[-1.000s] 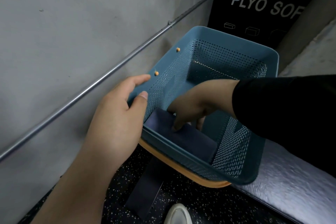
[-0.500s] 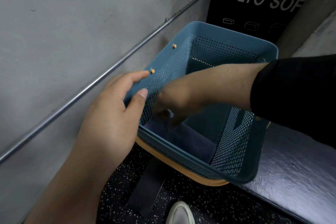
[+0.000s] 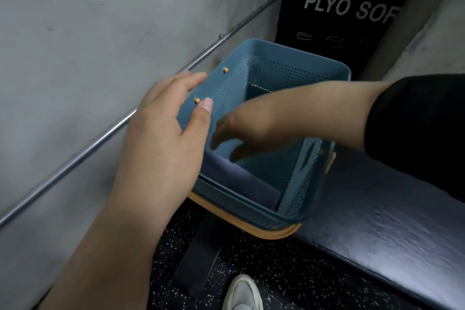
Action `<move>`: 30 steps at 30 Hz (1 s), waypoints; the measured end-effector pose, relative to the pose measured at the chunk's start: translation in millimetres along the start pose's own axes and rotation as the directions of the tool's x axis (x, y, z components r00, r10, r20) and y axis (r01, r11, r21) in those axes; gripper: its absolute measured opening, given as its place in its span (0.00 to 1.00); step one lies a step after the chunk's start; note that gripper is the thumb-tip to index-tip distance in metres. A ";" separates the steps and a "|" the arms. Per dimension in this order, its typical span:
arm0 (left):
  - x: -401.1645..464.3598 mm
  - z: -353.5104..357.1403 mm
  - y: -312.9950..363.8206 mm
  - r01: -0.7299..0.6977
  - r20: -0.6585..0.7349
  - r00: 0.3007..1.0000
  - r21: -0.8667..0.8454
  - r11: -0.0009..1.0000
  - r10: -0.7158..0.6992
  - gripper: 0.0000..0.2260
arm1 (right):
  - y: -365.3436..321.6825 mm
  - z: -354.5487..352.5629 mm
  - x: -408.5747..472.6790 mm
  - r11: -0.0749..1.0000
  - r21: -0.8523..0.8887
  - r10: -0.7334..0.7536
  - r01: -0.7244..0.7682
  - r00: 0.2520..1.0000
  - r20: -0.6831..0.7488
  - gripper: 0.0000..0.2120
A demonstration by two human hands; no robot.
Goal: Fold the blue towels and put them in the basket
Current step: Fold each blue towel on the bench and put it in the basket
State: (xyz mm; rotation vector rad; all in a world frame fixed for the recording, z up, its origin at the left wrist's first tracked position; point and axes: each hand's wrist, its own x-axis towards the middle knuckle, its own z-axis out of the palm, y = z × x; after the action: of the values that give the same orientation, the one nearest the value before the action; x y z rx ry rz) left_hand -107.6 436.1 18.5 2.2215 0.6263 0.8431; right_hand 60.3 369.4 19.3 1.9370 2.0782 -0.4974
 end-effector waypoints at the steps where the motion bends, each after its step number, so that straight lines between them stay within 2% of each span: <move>1: -0.7 2.7 9.1 -0.042 -0.026 0.999 -0.008 0.999 0.041 0.14 | 1.0 -9.3 -17.1 1.000 0.005 0.029 -0.029 0.995 -0.095 0.17; 3: -3.3 9.4 30.1 -0.123 -0.085 0.989 -0.028 0.992 0.120 0.14 | -0.1 -30.5 -60.3 0.993 0.054 0.118 -0.107 0.949 -0.292 0.14; 4: -5.7 13.2 42.0 -0.157 -0.120 0.981 -0.042 0.987 0.151 0.13 | 0.8 -39.6 -85.0 0.984 0.092 0.177 -0.153 0.901 -0.395 0.14; 7: -19.2 28.7 87.2 -0.278 -0.210 0.945 -0.104 0.955 0.252 0.13 | 1.9 -46.7 -172.9 0.947 0.208 0.320 -0.244 0.692 -0.647 0.13; 9: -35.5 46.3 124.6 -0.388 -0.235 0.907 -0.147 0.910 0.349 0.12 | -1.0 -28.7 -233.6 0.898 0.312 0.438 -0.311 0.554 -0.708 0.13; 12: -67.4 89.0 177.9 -0.452 -0.156 0.891 -0.259 0.853 0.425 0.12 | -16.6 31.2 -314.0 0.794 0.449 0.598 -0.409 0.395 -0.697 0.11; 15: -107.0 145.2 216.8 -0.363 0.093 0.903 -0.353 0.862 0.419 0.13 | -38.8 122.1 -379.8 0.654 0.547 0.740 -0.523 0.294 -0.605 0.09; 18: -149.7 201.9 237.6 -0.313 0.388 0.825 -0.294 0.903 0.412 0.14 | -71.2 219.1 -427.4 0.469 0.615 0.869 -0.633 0.208 -0.449 0.08; 21: -188.6 247.8 244.6 -0.329 0.598 0.710 -0.187 0.926 0.373 0.15 | -95.4 284.0 -457.8 0.315 0.648 0.948 -0.694 0.200 -0.247 0.12; 23: -207.7 271.5 246.0 -0.363 0.676 0.644 -0.143 0.921 0.358 0.15 | -93.7 300.0 -469.5 0.255 0.677 0.967 -0.690 0.179 -0.181 0.15; 25: -219.6 288.6 248.1 -0.380 0.720 0.600 -0.126 0.917 0.348 0.16 | -85.1 306.7 -477.5 0.221 0.690 0.973 -0.689 0.109 -0.203 0.16; 29: -225.0 314.1 254.7 -0.369 0.737 0.592 -0.113 0.923 0.327 0.16 | -72.6 326.6 -500.3 0.234 0.596 0.951 -0.768 0.052 -0.306 0.14; 30: -225.5 319.9 256.2 -0.366 0.736 0.594 -0.113 0.923 0.326 0.16 | -68.0 331.4 -512.6 0.216 0.564 0.942 -0.797 0.018 -0.335 0.13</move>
State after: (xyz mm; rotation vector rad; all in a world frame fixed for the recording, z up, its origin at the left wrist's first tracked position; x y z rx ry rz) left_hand 16.9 -7.2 -64.2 2.4957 -0.2094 0.0029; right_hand 18.8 -237.4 -65.9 3.3296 0.3987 0.3473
